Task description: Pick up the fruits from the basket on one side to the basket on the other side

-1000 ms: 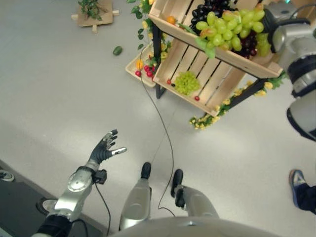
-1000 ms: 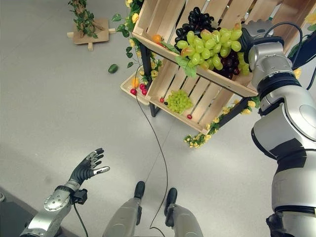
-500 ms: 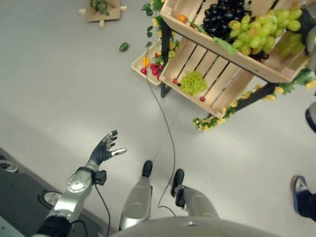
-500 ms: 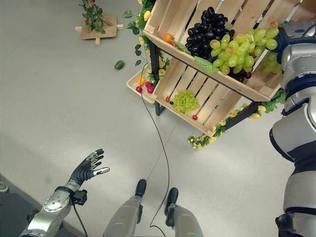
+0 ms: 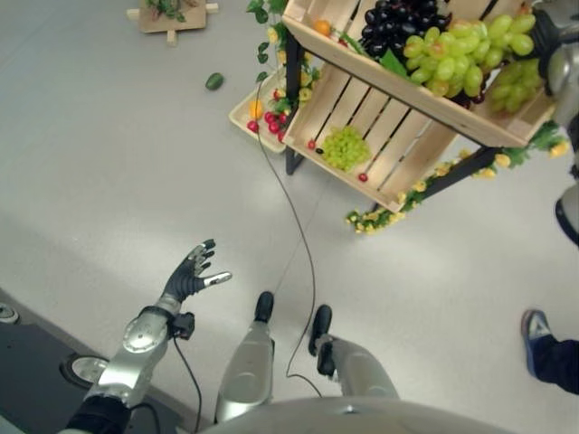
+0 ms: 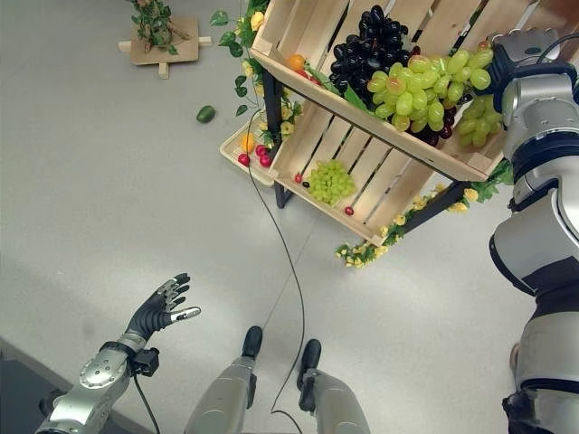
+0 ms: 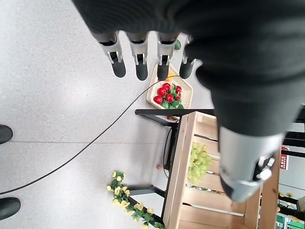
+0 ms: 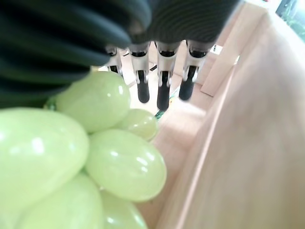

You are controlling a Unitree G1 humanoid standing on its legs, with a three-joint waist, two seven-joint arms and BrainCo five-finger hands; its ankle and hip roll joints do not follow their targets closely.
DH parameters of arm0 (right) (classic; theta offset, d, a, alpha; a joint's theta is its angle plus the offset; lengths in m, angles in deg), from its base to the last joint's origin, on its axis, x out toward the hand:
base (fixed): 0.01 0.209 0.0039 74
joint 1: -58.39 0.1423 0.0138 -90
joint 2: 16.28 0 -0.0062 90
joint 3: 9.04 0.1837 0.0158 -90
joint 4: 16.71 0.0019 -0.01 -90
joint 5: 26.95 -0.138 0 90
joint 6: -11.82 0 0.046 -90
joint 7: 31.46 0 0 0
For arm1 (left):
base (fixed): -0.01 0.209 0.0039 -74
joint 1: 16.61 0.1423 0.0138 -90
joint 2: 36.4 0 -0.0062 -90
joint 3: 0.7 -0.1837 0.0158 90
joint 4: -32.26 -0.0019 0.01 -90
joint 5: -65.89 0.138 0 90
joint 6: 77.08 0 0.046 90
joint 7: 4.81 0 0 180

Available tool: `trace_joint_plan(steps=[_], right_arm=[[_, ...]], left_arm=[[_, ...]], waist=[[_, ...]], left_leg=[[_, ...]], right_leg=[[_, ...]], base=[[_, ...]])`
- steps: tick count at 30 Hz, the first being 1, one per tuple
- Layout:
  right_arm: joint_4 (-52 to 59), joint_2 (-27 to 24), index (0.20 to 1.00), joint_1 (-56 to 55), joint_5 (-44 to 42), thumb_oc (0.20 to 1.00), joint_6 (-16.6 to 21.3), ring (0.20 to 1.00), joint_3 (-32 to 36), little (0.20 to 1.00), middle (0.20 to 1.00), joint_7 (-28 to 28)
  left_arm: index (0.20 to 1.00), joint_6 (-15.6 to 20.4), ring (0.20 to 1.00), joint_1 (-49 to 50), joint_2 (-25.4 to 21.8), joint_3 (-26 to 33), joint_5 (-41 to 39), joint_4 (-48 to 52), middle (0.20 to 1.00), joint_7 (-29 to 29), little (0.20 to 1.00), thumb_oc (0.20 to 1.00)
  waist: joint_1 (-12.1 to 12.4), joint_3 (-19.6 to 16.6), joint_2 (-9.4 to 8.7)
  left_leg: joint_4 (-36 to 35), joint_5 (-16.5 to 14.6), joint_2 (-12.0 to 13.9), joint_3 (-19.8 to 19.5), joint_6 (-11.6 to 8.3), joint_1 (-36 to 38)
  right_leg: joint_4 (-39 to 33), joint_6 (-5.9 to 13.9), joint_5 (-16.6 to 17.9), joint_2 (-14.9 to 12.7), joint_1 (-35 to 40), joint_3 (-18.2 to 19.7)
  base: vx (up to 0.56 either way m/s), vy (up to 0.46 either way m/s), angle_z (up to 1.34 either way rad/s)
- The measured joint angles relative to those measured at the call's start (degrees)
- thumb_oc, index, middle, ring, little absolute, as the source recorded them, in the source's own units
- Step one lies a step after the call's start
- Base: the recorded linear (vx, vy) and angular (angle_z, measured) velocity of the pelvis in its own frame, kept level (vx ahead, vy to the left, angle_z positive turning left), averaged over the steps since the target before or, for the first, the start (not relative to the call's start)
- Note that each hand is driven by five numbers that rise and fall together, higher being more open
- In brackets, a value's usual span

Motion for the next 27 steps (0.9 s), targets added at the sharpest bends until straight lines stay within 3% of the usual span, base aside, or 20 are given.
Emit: trace_joint_plan(steps=[7, 13, 17, 27], right_arm=[[5.06, -0.11, 1.0, -0.39, -3.98, 1.0, 0.39, 1.0, 2.53, 1.0, 1.0, -0.22], [1.32, 1.93, 1.0, -2.31, -17.12, 1.0, 1.49, 1.0, 9.61, 1.0, 1.0, 1.91], [4.61, -1.28, 1.0, -4.27, -27.08, 1.0, 3.8, 1.0, 10.49, 1.0, 1.0, 7.71], [8.65, -4.85, 1.0, -6.22, -37.62, 1.0, 5.02, 1.0, 10.76, 1.0, 1.0, 14.69]], left_arm=[[1.0, 0.09, 1.0, -0.38, 0.11, -0.04, 0.0, -0.35, 1.0, -0.49, 1.0, 1.0], [1.0, 0.13, 1.0, -0.39, 0.06, 0.02, -0.05, -0.18, 1.0, -0.43, 1.0, 1.0], [1.0, 0.11, 1.0, 0.62, -0.59, 0.19, -0.06, -0.04, 1.0, 1.39, 1.0, 1.0], [1.0, 0.13, 1.0, 0.55, -0.55, 0.16, -0.06, -0.03, 1.0, 4.31, 1.0, 1.0]], waist=[[-0.25, 0.04, 0.07], [0.03, 0.1, 0.16], [0.23, 0.24, 0.38], [0.82, 0.29, 0.47]], left_leg=[[-0.03, 0.0, 0.14, 0.1, 0.0, 0.09], [0.02, -0.01, 0.32, 0.28, -0.02, 0.12], [-0.01, -0.01, 0.2, 0.26, -0.01, 0.1], [-0.01, 0.0, 0.18, 0.11, -0.01, 0.05]], right_leg=[[-0.02, -0.03, 0.06, 0.19, -0.1, 0.36], [-0.12, -0.1, 0.29, 0.33, -0.03, 0.5], [-0.11, -0.08, 0.28, 0.22, -0.05, 0.49], [-0.12, -0.08, 0.27, 0.22, -0.04, 0.36]], base=[[0.0, -0.006, -0.02], [0.0, -0.004, -0.02], [0.0, 0.0, 0.0], [0.0, 0.0, 0.0]])
